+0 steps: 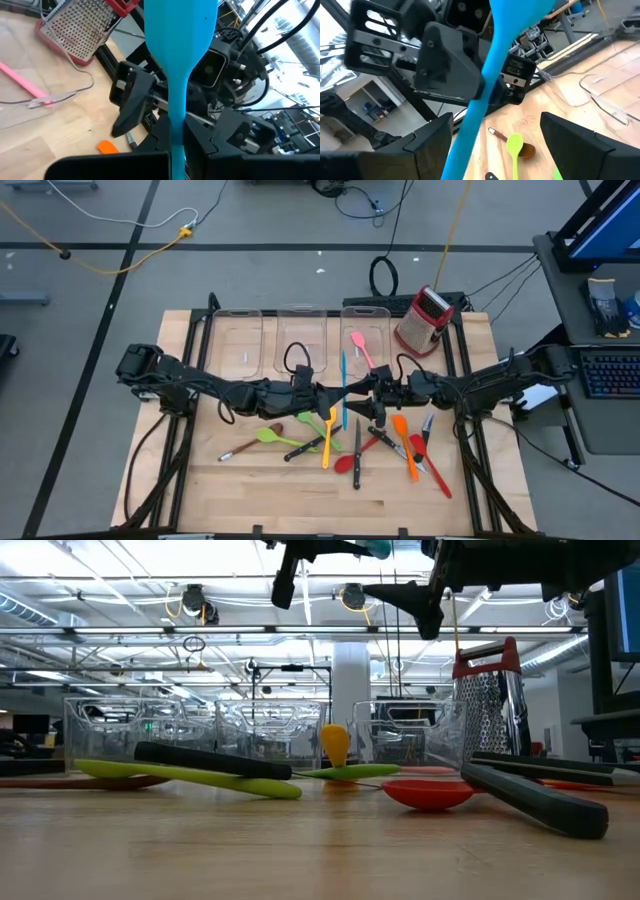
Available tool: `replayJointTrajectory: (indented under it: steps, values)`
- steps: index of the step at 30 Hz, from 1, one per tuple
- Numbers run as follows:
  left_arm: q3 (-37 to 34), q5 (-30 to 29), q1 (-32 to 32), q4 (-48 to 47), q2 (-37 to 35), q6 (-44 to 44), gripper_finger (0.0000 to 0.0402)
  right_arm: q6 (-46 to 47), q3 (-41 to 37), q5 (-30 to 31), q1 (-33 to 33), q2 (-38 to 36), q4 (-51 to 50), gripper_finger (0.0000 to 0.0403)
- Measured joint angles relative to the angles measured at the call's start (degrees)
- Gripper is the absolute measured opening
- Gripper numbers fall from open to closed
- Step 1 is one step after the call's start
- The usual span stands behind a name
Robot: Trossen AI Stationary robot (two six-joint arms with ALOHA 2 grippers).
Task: Pick & Place Kitchen Items
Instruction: Put the blue spatula into the right transparent bin
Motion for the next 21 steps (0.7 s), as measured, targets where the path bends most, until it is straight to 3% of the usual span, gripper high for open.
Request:
replayJointTrajectory:
  steps: [11,21]
  values:
    - [0.00,-0.47,0.02,-1.78,0.00,0.44,0.0010,0.89,4.07,-0.22,0.00,4.42,-1.45,0.0281]
    - [-0.02,-0.47,0.02,-4.11,0.00,-0.05,0.0010,3.90,4.14,-0.28,-0.07,4.43,-4.75,0.0219]
